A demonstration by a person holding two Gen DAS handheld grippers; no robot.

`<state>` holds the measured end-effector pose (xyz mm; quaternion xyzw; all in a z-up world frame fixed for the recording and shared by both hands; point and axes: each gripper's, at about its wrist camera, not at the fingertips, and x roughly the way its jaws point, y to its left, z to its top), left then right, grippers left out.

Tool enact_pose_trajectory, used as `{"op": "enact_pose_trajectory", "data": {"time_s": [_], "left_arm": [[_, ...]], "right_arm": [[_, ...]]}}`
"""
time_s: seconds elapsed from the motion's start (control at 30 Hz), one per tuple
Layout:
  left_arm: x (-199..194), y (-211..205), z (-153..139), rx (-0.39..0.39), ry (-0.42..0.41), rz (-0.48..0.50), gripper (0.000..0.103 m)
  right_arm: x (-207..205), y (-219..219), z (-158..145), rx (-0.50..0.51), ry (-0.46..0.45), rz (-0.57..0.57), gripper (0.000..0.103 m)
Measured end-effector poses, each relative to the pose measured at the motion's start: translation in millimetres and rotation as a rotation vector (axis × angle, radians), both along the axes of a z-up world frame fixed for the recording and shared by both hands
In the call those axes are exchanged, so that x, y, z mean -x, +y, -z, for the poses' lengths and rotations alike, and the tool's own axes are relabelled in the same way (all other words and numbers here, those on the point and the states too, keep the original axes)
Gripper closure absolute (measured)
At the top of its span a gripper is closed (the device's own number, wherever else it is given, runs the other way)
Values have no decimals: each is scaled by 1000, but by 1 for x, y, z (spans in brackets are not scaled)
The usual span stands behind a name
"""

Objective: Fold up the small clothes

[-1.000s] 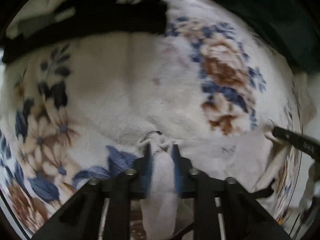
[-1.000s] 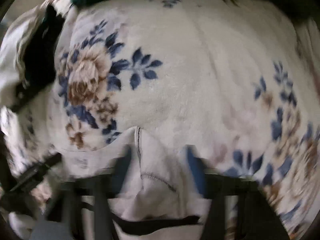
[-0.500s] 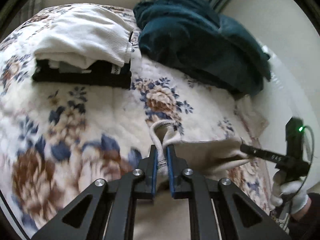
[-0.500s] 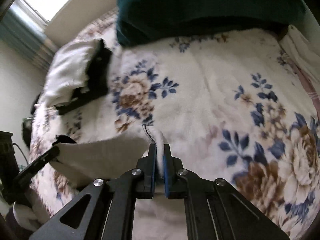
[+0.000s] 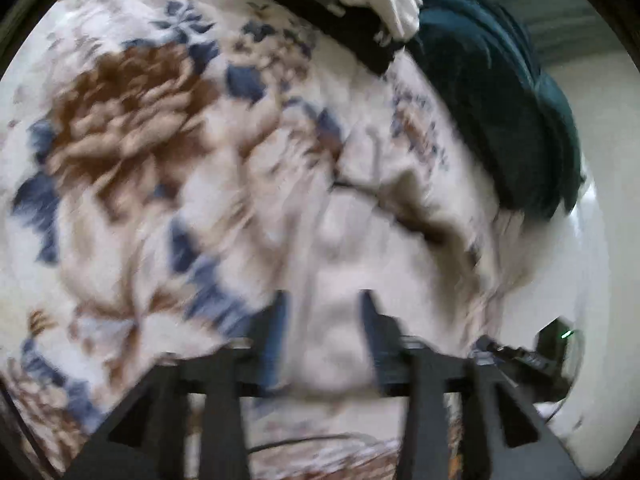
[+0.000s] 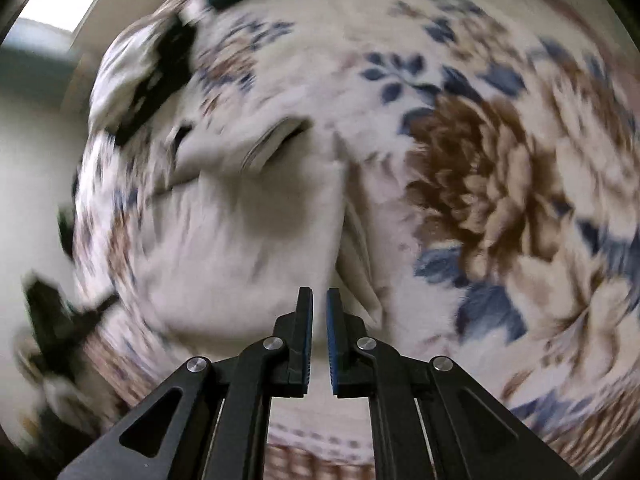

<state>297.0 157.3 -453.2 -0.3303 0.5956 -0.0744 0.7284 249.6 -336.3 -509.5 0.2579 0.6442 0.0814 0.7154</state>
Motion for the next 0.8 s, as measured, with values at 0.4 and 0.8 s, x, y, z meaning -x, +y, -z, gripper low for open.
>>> {"op": "enact_pose_trajectory", "data": {"time_s": [0.4,0.8], "left_arm": [[-157,-53,44,172,324,-233,40],[-233,-133,106,-106,554,80,40]], "right_arm": [[-78,9,4,-309,234,547,52],[-93,30,34,-263,340,665,52]]}}
